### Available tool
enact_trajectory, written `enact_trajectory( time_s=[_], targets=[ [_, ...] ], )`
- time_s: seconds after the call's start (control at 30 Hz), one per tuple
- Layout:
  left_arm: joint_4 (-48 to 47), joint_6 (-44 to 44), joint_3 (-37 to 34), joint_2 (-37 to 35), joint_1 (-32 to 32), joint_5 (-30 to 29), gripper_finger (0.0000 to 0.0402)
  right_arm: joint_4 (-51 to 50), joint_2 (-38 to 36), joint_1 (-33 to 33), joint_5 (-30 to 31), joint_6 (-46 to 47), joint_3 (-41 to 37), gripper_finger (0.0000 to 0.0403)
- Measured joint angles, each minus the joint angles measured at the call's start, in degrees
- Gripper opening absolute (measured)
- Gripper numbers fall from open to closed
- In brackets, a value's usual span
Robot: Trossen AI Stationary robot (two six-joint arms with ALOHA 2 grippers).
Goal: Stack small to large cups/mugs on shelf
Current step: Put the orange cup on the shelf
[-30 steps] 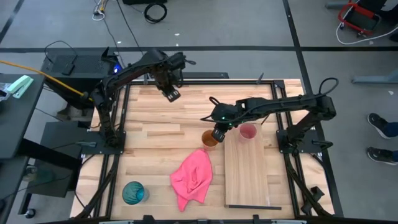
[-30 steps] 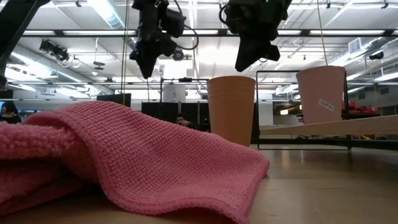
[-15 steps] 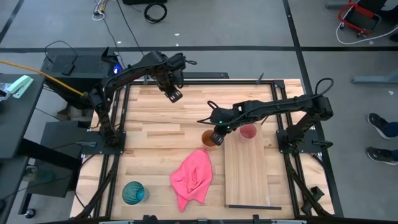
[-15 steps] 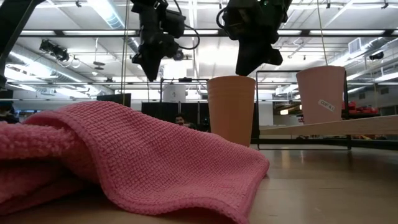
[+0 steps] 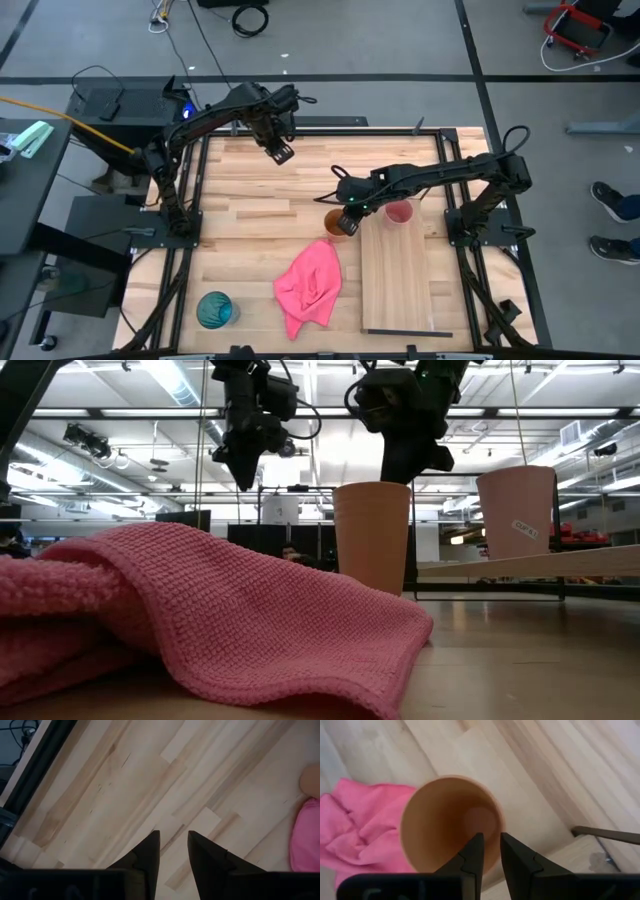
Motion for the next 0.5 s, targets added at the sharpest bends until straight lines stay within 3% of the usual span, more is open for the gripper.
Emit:
enact_trajectory(
  time_s=[0.5],
  targets=[
    [0.5, 0.0, 0.0, 0.0, 0.0, 0.0, 0.0107, -0.6, 3.0, 0.0, 1.0, -0.6, 0.0, 0.0072]
  ],
)
